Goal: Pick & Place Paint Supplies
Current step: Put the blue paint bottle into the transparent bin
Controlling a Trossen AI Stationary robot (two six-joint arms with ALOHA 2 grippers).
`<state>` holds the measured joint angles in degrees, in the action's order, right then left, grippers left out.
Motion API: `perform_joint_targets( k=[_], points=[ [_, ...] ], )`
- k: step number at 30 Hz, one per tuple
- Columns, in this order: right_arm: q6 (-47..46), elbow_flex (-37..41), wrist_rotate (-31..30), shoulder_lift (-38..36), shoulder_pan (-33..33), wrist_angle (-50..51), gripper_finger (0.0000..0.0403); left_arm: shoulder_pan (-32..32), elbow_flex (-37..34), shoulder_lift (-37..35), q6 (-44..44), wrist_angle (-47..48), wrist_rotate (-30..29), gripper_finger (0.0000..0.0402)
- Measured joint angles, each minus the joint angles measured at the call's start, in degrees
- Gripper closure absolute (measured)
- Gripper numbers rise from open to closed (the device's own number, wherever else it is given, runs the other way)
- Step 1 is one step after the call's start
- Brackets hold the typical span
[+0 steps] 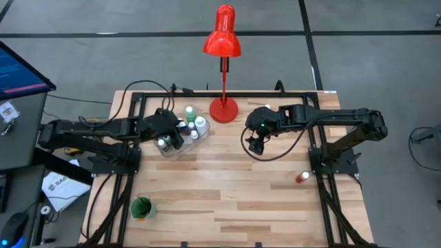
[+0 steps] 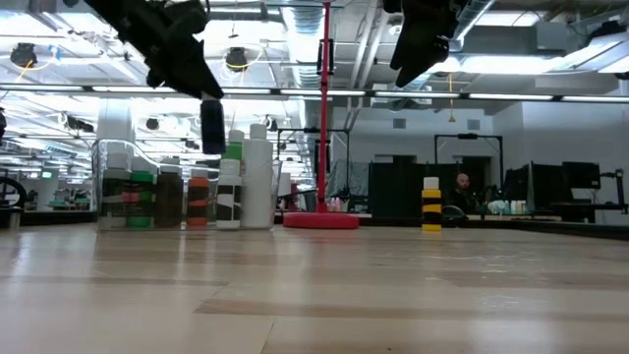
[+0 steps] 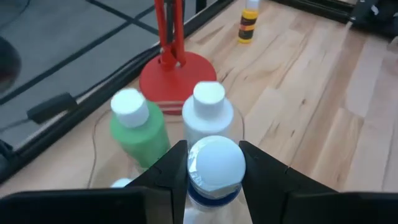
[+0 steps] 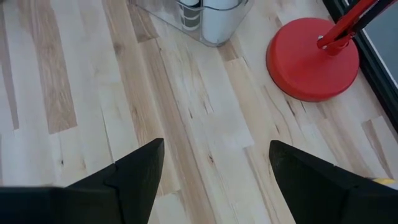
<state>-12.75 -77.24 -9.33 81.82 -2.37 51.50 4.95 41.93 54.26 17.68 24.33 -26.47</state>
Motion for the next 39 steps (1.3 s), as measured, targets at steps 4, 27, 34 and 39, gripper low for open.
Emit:
perform_joint_targets(
  k=[4, 27, 34, 39],
  points=[
    [-0.51, 2.13, -0.01, 0.00, 0.00, -1.54, 0.0117, 0.00, -2.59, -0.15, 3.92, -1.42, -0.94, 0.0291],
    [-3.38, 8.22, 0.25, 0.00, 0.39, -7.34, 0.0117, 1.93, -13.05, -0.63, 6.28, -9.50, -6.54, 0.0291],
    [-3.39, 8.22, 0.25, 0.00, 0.37, -7.31, 0.0117, 2.71, -15.32, -0.63, 6.26, -9.53, -6.55, 0.0291],
    [-3.37, 8.22, 0.25, 0.00, 0.37, -7.30, 0.0117, 2.71, -15.50, -0.60, 5.32, -10.37, -6.53, 0.0291]
  ],
)
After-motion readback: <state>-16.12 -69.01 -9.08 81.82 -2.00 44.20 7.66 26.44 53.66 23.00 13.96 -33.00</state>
